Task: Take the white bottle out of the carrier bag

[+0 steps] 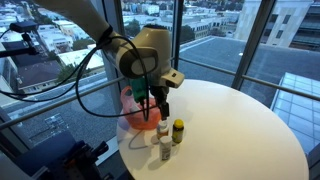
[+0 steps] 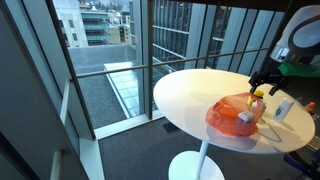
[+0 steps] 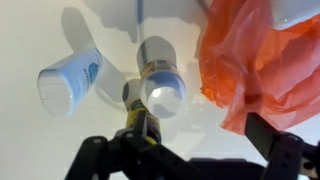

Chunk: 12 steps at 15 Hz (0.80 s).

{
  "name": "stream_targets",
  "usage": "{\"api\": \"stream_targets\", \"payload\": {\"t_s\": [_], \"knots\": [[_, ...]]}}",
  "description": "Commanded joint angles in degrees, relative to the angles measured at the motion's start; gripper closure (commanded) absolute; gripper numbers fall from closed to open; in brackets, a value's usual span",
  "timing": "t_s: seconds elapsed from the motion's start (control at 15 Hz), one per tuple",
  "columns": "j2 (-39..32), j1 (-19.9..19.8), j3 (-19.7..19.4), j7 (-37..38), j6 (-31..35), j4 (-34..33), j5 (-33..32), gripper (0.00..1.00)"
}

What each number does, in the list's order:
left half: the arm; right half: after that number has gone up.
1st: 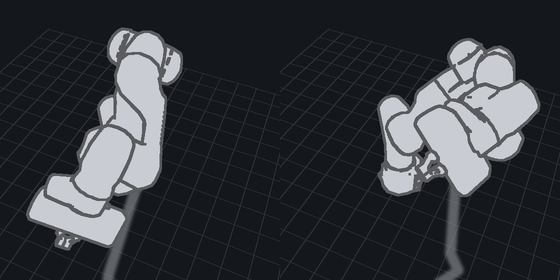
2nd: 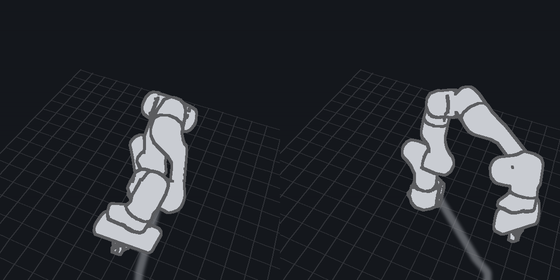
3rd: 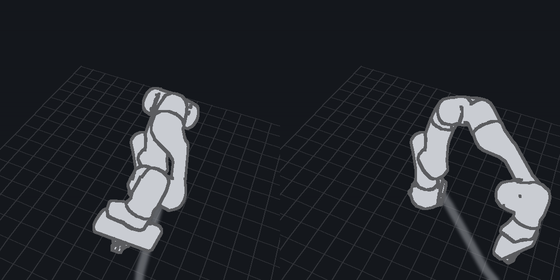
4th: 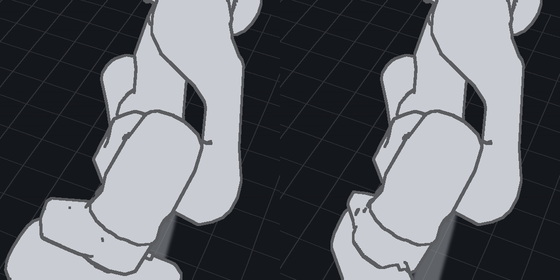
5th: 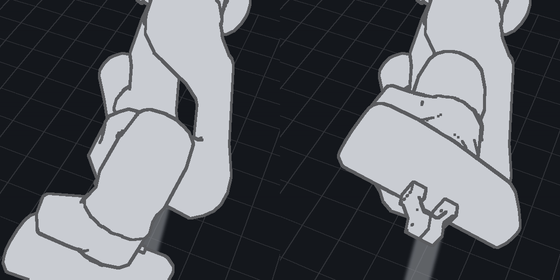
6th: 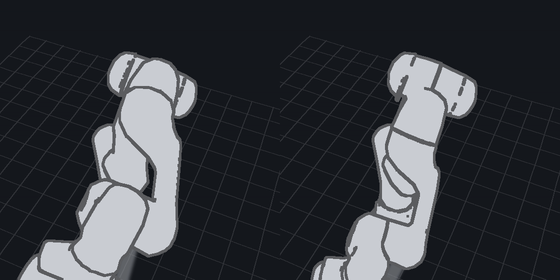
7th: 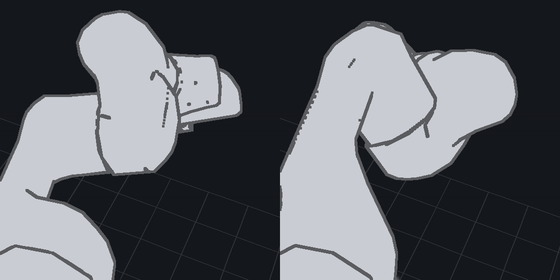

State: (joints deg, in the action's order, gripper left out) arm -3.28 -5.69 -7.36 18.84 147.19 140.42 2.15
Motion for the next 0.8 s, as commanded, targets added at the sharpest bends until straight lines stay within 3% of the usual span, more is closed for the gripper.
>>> {"api": "stream_targets", "payload": {"t_s": [0.0, 0.33, 0.73], "knots": [[7.0, 0.7, 0.8, 0.6, -6.2, 0.9, -2.1, 0.0], [13.2, 1.5, 3.6, -1.1, -16.3, -0.6, -1.4, 0.0], [16.3, 3.0, 5.6, -8.9, -32.4, -5.3, -1.8, 0.0]]}}
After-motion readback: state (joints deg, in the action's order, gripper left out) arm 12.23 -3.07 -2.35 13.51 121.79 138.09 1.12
